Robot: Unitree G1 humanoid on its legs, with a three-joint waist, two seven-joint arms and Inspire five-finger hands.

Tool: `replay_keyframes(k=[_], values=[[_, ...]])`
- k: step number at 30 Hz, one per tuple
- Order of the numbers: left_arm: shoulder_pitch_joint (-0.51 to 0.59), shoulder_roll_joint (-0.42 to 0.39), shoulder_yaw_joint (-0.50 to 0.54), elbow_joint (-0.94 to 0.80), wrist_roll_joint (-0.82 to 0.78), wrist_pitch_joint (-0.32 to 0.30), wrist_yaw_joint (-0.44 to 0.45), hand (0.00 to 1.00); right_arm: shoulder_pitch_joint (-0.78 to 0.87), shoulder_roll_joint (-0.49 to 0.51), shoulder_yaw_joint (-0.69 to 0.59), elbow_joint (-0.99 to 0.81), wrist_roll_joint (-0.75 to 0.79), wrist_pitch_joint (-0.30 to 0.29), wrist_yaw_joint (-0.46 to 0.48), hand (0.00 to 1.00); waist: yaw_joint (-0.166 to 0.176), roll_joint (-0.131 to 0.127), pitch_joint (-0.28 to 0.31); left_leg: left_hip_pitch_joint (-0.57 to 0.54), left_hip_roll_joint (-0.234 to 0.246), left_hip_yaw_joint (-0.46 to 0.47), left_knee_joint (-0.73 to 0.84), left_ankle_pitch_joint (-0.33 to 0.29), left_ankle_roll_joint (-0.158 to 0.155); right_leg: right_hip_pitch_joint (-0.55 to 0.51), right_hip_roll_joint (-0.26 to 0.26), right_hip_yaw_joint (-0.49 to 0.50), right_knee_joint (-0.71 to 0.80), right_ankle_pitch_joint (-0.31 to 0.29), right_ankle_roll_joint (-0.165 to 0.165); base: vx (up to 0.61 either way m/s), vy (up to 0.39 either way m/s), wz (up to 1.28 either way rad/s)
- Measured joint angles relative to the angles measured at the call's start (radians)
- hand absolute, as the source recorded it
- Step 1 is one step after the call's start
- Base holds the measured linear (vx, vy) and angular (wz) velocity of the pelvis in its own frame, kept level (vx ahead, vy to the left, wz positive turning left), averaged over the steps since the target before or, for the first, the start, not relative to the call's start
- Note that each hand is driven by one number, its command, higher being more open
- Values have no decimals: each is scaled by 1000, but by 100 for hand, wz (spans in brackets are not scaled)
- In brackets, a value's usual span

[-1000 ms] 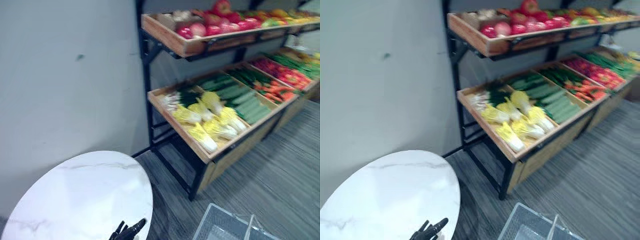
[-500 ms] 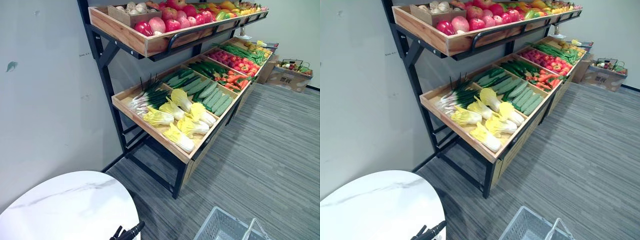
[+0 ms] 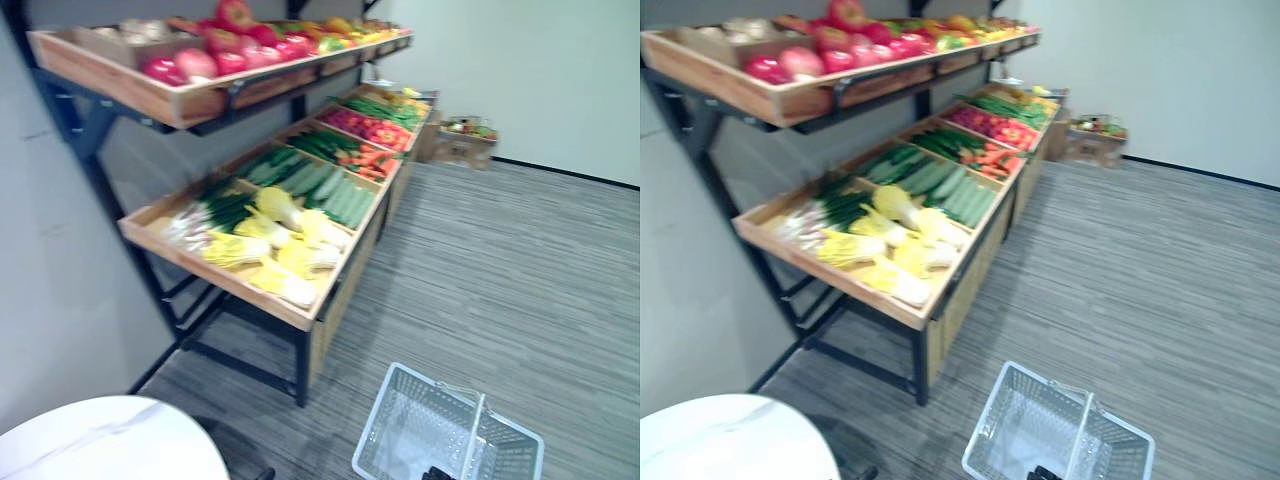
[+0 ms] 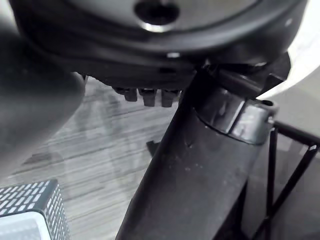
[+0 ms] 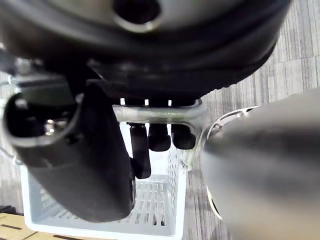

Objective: Pick vegetable in the basket

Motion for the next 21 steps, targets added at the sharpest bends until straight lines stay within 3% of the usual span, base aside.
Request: replay_keyframes(k=[1, 2, 3, 4, 5, 6, 7, 8, 9, 10, 11, 13, 15, 16, 21], values=[[4, -23, 9, -13, 0, 0, -9, 100, -16, -16, -1, 3, 0, 13, -11, 0, 13, 14, -3, -1, 21, 77, -59, 61, -16, -29, -42, -87, 202, -111, -32, -158, 63, -143], [-6, -7, 6, -11, 0, 0, -7, 100, -20, -5, 1, 14, -1, 20, -19, 0, 9, -1, 3, 2, 6, 130, -67, 74, -12, -27, -149, -132, 369, -180, -3, -101, 40, -136], [-9, 1, 6, -6, 0, 5, 0, 100, -17, -2, 0, 26, 0, 19, -21, 0, 9, -13, 1, 9, 8, 146, -71, 79, -20, -6, -183, -147, 382, -184, 8, 4, -29, -120], [-8, 10, 5, -1, 0, 16, 4, 100, -22, -1, 5, 33, -4, 39, -23, 0, 14, -40, -12, 6, 15, 191, -60, 84, -29, 42, -229, -164, 313, -132, 64, 17, -82, -106], [-9, 17, 6, -1, 0, 18, 7, 100, -26, 2, 11, 33, -4, 48, -24, 0, 17, -44, -11, 1, 25, 215, -47, 88, -35, 46, -204, -167, 269, -136, 96, -3, -249, -164], [-1, 12, -5, -2, -2, 18, 11, 100, -24, -4, 24, 33, -6, 58, -27, 0, 19, -30, -7, 4, 68, 255, -26, 96, -46, 77, -148, -200, 165, -122, 82, -22, -270, -127], [1, 16, -11, -2, -5, 16, 10, 100, -27, -1, 27, 33, -7, 61, -32, 0, 18, -23, -2, -4, 91, 267, 23, 95, -45, 99, -132, -198, 125, -116, 72, -39, -377, -125], [-11, 33, -25, -12, -11, 10, 6, 100, -30, 0, 29, 29, -6, 71, -41, 0, 14, -44, 21, -41, 97, 279, 92, 46, -76, 134, -122, -175, 54, -112, 61, -105, -244, -66], [-24, 29, -36, -12, -13, 10, 6, 100, -27, -18, 29, 31, -6, 82, -43, 0, 8, -43, 20, -43, 53, 261, -2, 53, -72, 146, -120, -158, 16, -112, 61, -167, -192, -70], [-30, 18, -63, -19, -12, 7, -5, 100, -12, -48, 28, 32, -6, 85, -44, 0, 1, -18, 15, -53, 30, 256, -121, 174, -40, 148, -96, -156, -19, -113, 62, -173, -51, -58], [-31, 17, -73, -21, -10, 5, -11, 100, -9, -53, 27, 36, -7, 85, -47, 0, 3, -16, 13, -55, 33, 275, -134, 205, -35, 150, -86, -145, -36, -115, 64, -79, -40, -76], [-40, 29, -78, -23, -5, -6, -12, 100, 3, -47, 38, 33, -46, 87, -38, 0, 4, -55, -6, -56, 24, 323, -166, 222, -56, 153, -73, -131, -138, -111, 76, 17, -90, -77], [-59, 45, -100, -22, 0, -5, -8, 100, 4, -42, 37, 34, -45, 87, -26, 0, -9, -73, 1, -57, 23, 338, -183, 233, -67, 149, -66, -124, -164, -110, 78, 20, -122, -34], [-68, 55, -120, -19, 3, 1, -5, 100, 9, -39, 19, 34, -42, 88, -21, 0, -26, -76, 2, -54, 25, 337, -189, 238, -69, 151, -62, -124, -166, -110, 77, 14, -128, -9], [-95, 48, -142, -13, 30, 6, 1, 100, 50, -40, -22, 33, 48, 76, -12, 0, -40, -64, -2, -28, 27, 327, -223, 264, -77, 170, -49, -132, -169, -110, 77, 23, -80, 6]])
